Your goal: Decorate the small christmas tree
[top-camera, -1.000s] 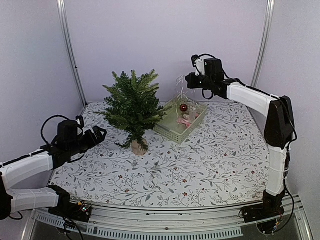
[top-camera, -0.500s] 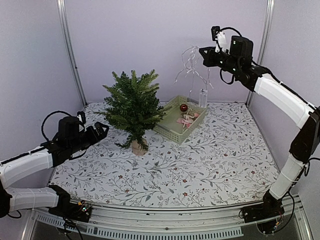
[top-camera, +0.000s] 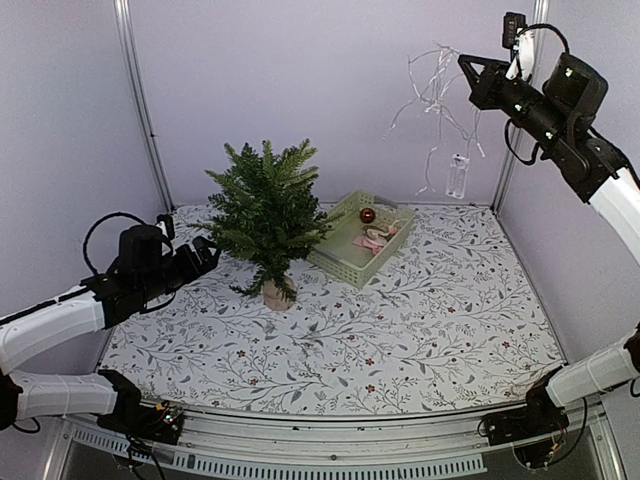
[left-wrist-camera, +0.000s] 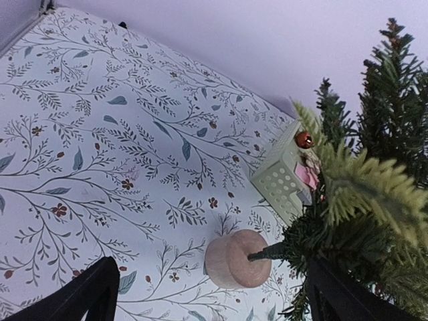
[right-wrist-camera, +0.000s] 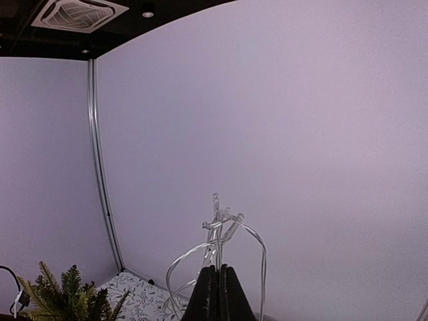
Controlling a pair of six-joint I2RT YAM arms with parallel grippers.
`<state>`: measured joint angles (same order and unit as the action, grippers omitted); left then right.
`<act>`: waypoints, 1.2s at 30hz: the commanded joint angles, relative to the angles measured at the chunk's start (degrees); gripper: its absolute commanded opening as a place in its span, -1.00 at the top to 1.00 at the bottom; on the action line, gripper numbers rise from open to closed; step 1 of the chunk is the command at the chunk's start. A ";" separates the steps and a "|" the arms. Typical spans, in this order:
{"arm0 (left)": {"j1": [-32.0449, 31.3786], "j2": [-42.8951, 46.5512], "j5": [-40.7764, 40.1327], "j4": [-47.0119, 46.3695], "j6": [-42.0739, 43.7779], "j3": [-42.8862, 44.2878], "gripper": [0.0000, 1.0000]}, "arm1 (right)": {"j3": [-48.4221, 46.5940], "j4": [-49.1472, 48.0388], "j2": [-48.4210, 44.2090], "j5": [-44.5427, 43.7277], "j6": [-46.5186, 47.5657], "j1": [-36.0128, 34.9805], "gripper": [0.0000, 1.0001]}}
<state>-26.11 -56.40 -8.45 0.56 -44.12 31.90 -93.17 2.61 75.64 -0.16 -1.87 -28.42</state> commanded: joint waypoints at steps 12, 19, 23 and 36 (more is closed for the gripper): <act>-2.05 9.75 3.61 0.52 5.74 -3.80 -0.99 | 15.48 7.99 -16.05 12.39 -4.67 0.12 1.00; -2.08 9.83 4.82 -3.29 6.10 -5.81 -0.99 | 34.50 5.26 -19.89 12.10 -8.80 0.12 1.00; -2.10 6.98 4.07 -2.50 5.98 -5.27 -0.99 | 44.07 2.77 -20.05 6.87 -13.13 0.51 1.00; -1.76 2.07 2.79 -2.32 5.63 -4.80 -0.99 | 61.02 -5.40 -11.03 4.33 -20.25 7.69 0.97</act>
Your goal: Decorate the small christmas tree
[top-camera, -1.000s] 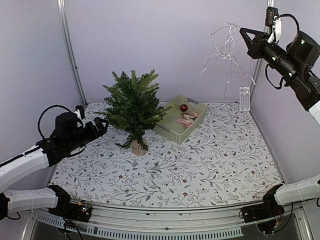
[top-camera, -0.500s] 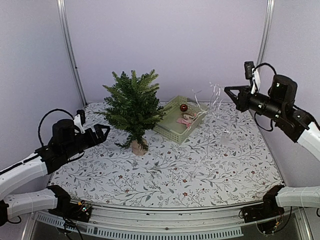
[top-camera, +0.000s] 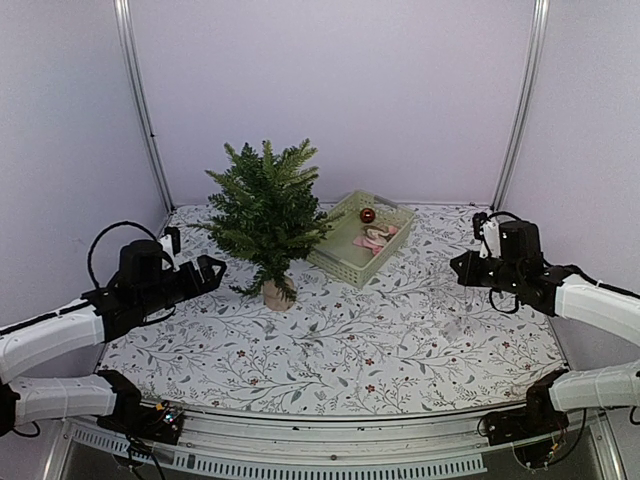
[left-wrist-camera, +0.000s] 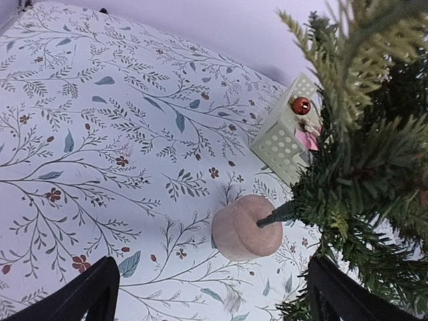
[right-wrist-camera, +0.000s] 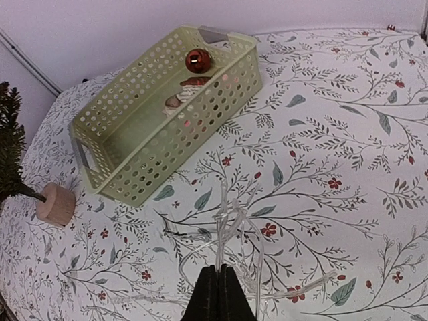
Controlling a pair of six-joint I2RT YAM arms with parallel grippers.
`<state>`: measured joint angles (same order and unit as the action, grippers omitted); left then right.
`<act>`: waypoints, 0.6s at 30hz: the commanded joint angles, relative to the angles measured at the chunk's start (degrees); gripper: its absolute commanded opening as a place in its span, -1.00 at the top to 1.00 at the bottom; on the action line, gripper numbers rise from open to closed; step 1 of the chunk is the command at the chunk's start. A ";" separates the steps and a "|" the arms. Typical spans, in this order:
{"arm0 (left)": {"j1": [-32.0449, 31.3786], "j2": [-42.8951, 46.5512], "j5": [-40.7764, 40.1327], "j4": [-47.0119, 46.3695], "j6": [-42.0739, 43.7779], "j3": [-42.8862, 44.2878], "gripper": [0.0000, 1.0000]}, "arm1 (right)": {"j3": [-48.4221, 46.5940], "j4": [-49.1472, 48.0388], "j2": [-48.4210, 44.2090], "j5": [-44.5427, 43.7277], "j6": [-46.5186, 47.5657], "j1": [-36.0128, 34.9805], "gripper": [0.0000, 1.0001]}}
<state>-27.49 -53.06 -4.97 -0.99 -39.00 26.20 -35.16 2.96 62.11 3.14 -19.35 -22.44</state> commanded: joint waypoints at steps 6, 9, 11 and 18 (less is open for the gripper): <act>0.56 -4.27 0.62 -1.03 0.05 1.86 -0.99 | 3.39 -5.82 5.02 0.59 -2.96 2.25 0.33; 1.77 -5.68 2.63 -1.75 -0.55 2.09 -0.99 | 1.21 -4.25 5.29 -1.11 -1.31 2.52 -0.43; 2.73 -6.48 4.28 -2.54 -0.95 2.11 -0.99 | -1.52 -3.41 5.60 -1.91 0.38 2.62 -0.67; 5.98 -7.75 9.61 -5.67 -2.32 0.83 -0.99 | -12.89 -4.41 11.69 7.04 6.91 1.53 -0.82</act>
<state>-23.27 -60.23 0.78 -3.18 -40.40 26.87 -42.06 0.82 70.43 4.51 -17.08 -20.16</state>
